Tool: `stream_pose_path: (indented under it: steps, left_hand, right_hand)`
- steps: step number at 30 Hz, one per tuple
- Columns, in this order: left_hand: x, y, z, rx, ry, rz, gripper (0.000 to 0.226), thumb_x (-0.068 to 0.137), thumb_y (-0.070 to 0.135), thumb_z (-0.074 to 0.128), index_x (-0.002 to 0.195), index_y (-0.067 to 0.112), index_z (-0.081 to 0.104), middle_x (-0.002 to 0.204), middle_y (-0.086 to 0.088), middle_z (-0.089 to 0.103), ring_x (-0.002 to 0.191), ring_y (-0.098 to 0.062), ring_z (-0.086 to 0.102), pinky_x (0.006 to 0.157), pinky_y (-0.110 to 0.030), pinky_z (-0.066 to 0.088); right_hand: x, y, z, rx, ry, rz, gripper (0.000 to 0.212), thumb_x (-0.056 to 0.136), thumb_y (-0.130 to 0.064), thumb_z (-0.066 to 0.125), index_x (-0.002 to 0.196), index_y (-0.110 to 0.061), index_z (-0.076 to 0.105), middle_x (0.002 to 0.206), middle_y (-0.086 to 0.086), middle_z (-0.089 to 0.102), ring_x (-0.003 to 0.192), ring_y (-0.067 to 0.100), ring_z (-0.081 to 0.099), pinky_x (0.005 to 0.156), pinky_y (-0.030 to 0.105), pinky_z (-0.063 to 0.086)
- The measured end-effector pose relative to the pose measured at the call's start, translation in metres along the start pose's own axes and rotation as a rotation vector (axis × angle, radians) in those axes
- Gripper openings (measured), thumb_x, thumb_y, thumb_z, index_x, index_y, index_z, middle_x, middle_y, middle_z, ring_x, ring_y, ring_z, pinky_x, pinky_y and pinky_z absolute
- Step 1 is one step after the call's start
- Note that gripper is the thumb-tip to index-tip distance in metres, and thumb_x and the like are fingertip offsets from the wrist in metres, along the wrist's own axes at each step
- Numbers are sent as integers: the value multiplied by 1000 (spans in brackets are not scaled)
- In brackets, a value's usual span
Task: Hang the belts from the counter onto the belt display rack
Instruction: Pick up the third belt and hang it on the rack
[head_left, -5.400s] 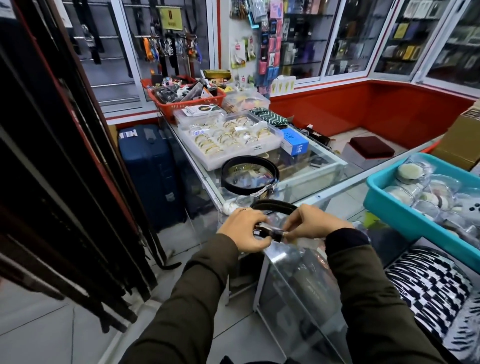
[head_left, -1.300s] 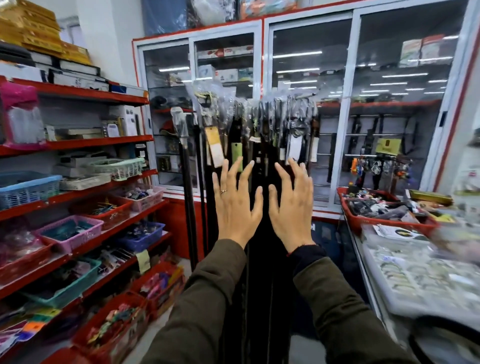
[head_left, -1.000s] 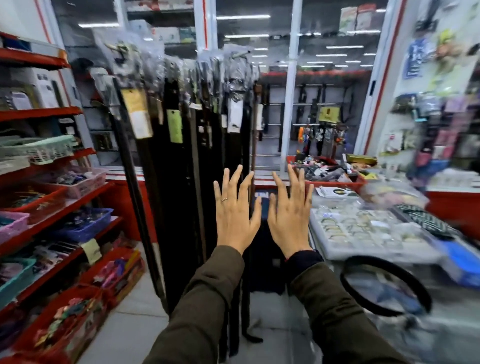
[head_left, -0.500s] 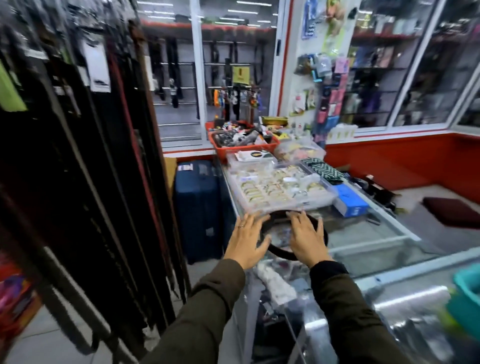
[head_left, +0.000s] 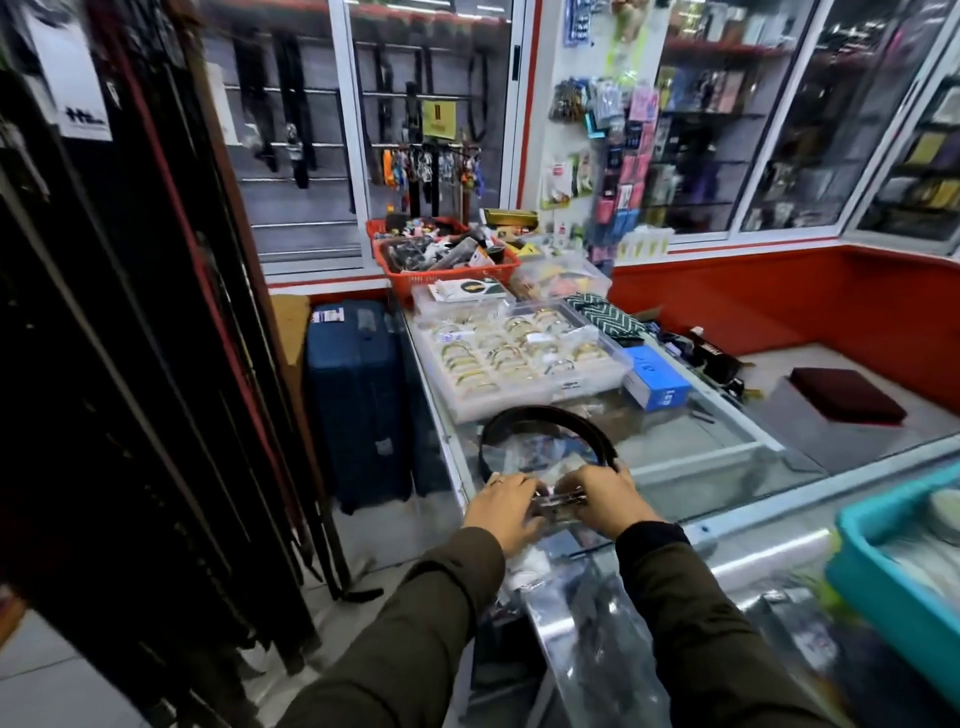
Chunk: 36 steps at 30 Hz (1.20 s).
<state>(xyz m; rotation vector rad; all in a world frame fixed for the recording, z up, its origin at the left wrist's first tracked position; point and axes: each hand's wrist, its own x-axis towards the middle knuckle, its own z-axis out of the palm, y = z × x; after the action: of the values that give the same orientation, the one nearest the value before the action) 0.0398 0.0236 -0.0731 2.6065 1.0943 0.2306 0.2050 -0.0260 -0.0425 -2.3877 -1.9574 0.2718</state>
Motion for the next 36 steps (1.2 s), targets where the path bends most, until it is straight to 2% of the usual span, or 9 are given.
stream_pose_path:
  steps: [4, 8, 12, 15, 17, 21, 25, 32, 36]
  left_hand:
    - [-17, -10, -5, -31, 89, -48, 31, 95, 22, 56, 125, 19, 60, 126, -4, 65, 121, -27, 57, 123, -40, 21]
    - [-36, -24, -19, -34, 185, -64, 27, 89, 28, 58, 113, 19, 65, 111, -3, 70, 111, -27, 61, 124, -41, 21]
    - [-52, -38, -41, -158, 340, -57, 35, 85, 33, 60, 119, 25, 63, 117, 2, 62, 118, -20, 55, 124, -44, 21]
    - [-62, -45, -61, -460, 531, -140, 51, 88, 28, 68, 136, 25, 52, 127, 2, 54, 117, -13, 51, 102, -24, 40]
    - [-67, -48, -74, -725, 634, -246, 43, 89, 25, 75, 128, 27, 58, 120, 5, 58, 106, -7, 56, 89, -15, 44]
    - [-75, -49, -110, -1110, 801, -413, 17, 83, 21, 83, 89, 21, 67, 86, -3, 68, 71, -14, 66, 64, -31, 58]
    - [-94, -42, -152, -1294, 842, -413, 24, 84, 18, 81, 102, 7, 69, 78, -3, 69, 59, -6, 66, 56, -21, 58]
    - [-130, -63, -198, -1139, 780, -340, 35, 86, 24, 79, 109, -1, 75, 89, -6, 76, 72, -8, 71, 58, -18, 56]
    - [-147, -64, -225, -1031, 944, -268, 30, 86, 22, 79, 104, -2, 76, 86, -9, 76, 71, -8, 69, 57, -22, 54]
  right_hand:
    - [-1, -9, 2, 116, -50, -65, 21, 86, -22, 73, 106, -20, 78, 107, 6, 78, 102, 23, 70, 91, 28, 47]
    - [-4, -28, -4, 208, -104, -135, 19, 83, -28, 80, 97, -16, 78, 98, 3, 78, 74, 13, 62, 73, 25, 47]
    - [-4, -51, -27, 303, -52, -250, 24, 80, -37, 81, 62, -27, 69, 59, -9, 64, 52, 2, 53, 56, 17, 40]
    - [-5, -69, -52, 493, -12, -294, 19, 80, -24, 82, 72, -8, 74, 59, -5, 64, 52, -5, 50, 54, 15, 39]
    - [-4, -82, -67, 609, -13, -334, 16, 80, -17, 81, 71, -6, 74, 61, -2, 66, 59, -3, 53, 60, 22, 43]
    - [1, -109, -93, 788, -19, -373, 27, 72, -36, 85, 81, -11, 78, 86, 12, 80, 78, 14, 71, 72, 33, 54]
    - [-6, -138, -110, 958, -39, -453, 13, 87, -17, 78, 88, -4, 76, 86, 14, 76, 61, 3, 65, 52, 17, 48]
    - [-18, -179, -127, 1190, -37, -531, 12, 87, -12, 78, 96, -10, 69, 85, 0, 76, 68, -4, 72, 55, 15, 56]
    - [-22, -200, -141, 1085, -43, -668, 18, 90, -32, 74, 103, -20, 74, 96, -3, 80, 92, 7, 75, 75, 30, 64]
